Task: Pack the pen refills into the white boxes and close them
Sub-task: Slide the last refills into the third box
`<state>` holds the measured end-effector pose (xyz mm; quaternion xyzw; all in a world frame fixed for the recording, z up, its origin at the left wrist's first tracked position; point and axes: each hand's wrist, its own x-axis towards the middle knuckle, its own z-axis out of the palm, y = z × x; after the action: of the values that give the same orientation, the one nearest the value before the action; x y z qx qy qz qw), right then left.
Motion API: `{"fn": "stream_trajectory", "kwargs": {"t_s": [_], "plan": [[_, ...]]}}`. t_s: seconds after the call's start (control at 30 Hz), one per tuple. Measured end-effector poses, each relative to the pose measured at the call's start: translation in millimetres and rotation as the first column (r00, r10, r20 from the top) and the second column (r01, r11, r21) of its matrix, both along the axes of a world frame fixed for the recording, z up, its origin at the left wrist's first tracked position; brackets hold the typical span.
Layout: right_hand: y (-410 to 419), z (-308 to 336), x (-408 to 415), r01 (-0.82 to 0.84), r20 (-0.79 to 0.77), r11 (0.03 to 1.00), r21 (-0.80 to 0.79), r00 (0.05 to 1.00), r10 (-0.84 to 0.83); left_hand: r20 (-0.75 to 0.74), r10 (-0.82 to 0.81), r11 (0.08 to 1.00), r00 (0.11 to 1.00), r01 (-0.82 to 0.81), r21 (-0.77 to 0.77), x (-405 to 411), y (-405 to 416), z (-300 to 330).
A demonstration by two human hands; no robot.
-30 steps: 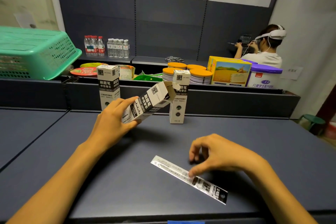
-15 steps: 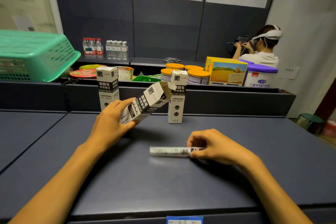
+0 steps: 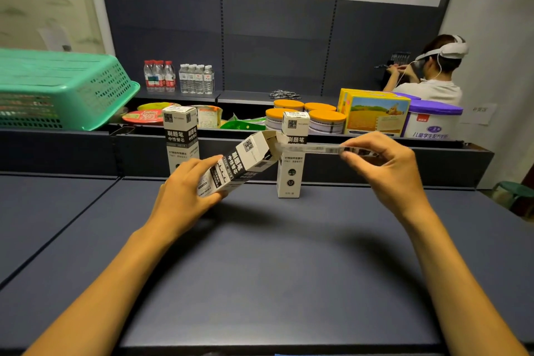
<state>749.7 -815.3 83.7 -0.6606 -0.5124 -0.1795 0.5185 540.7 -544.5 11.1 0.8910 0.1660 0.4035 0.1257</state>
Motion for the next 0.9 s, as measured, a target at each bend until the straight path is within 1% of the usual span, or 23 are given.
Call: {"fn": "stream_trajectory", "kwargs": {"t_s": [0.1,0.27,0.4,0.47,0.5,0.6,0.67,0.73,0.83,0.87,0.9], "plan": [[4,2,2,0.008,-0.005,1.0,0.003,1.0,-0.008,-0.004,0.001,1.0,1.0,-0.001,0.002,1,1,-1],[21,8,-3,-0.056,0.089,0.991,-0.118,0.994,0.067,-0.007,-0.021,1.0,1.0,0.021,0.015,2,-2,-1],[41,4,-15,-0.129,0.088,0.97,-0.205,0.985,0.15,-0.02,-0.046,0.998,0.999,0.047,0.039,2,-5,-1],[47,-1,-20,-0.182,0.004,0.963,-0.198,0.982,0.187,-0.015,-0.046,0.998,0.999,0.047,0.035,2,-5,-1],[47,-3,-22,-0.206,-0.062,0.965,-0.164,0.978,0.198,-0.009,-0.046,0.998,0.999,0.047,0.032,2,-5,0],[47,-3,-24,-0.217,-0.218,0.976,-0.009,0.953,0.21,0.004,-0.048,0.998,0.999,0.048,0.035,1,-4,1],[47,-3,-26,-0.269,-0.275,0.96,0.072,0.92,0.278,0.001,-0.057,0.998,0.998,0.056,0.037,2,-5,1],[50,-6,-32,-0.315,-0.264,0.948,0.049,0.911,0.317,-0.003,-0.07,0.997,0.998,0.07,0.038,3,-7,1],[56,-16,-39,-0.272,-0.135,0.957,-0.102,0.957,0.258,-0.011,-0.081,0.996,0.997,0.081,0.037,3,-9,1],[57,-17,-40,-0.245,-0.107,0.964,-0.106,0.966,0.234,-0.01,-0.079,0.996,0.997,0.079,0.035,3,-9,1],[58,-16,-41,-0.224,-0.094,0.971,-0.078,0.972,0.217,-0.006,-0.075,0.997,0.997,0.075,0.032,2,-9,2]]}}
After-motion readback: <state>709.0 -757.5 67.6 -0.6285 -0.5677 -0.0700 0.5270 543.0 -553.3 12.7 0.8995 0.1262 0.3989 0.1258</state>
